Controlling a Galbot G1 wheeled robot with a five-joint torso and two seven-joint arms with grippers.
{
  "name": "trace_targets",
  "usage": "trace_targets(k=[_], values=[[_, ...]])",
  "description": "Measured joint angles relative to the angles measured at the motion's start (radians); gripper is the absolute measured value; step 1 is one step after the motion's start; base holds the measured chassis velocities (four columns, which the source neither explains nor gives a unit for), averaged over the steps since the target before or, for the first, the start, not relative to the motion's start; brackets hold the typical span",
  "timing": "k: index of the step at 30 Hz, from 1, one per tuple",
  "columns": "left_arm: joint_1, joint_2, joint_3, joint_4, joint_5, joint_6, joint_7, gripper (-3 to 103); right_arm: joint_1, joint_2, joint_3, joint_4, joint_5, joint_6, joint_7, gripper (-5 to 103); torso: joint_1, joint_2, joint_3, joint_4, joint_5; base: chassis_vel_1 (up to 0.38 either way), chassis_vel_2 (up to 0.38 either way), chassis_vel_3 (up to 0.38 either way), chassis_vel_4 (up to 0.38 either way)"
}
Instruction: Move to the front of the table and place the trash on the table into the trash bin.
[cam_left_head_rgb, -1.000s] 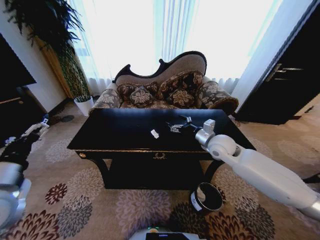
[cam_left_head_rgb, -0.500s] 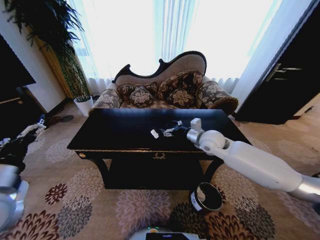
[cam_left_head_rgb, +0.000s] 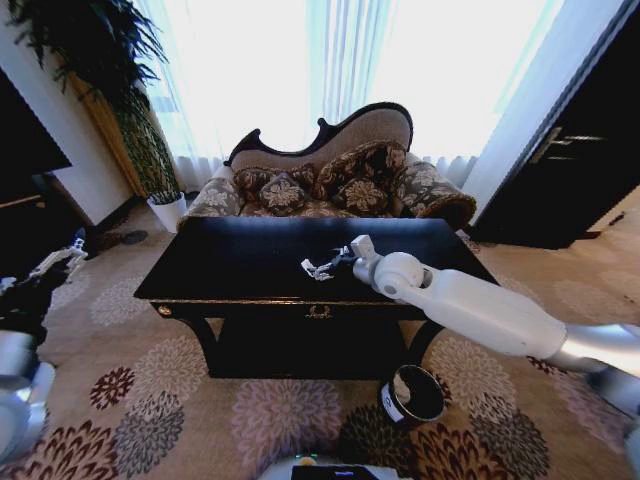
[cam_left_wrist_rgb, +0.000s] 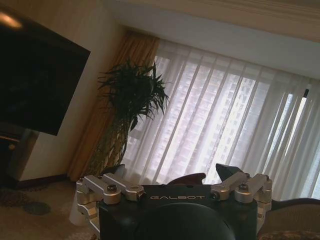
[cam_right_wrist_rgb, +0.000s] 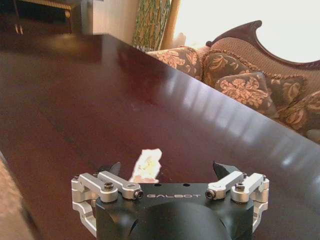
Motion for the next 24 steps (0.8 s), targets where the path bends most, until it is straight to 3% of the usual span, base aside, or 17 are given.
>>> trace_targets(k=[8,18,24], values=[[0.007,-0.005,-0.002,0.001,0.01,-0.003,0.002,100,0.0,0.063,-0.024,-0.033,-0.017,-0.033,0.006,100,0.0,0.0,0.0,-0.0001,0.0001,0.0,0.0,0.0,0.0],[-0.007,-0.001,0.013,0.016,0.014,-0.005,0.004,100,-0.016,0.062,-0.022,-0.069,-0.049,-0.042,-0.023,102,0.0,0.0,0.0,-0.0003,0.0001,0.0,0.0,0.0,0.0],[-0.009,-0.001,0.016,0.02,0.016,-0.005,0.005,100,-0.01,0.065,-0.02,-0.087,-0.052,-0.051,-0.036,85,0.0,0.0,0.0,-0.0001,0.0001,0.0,0.0,0.0,0.0]])
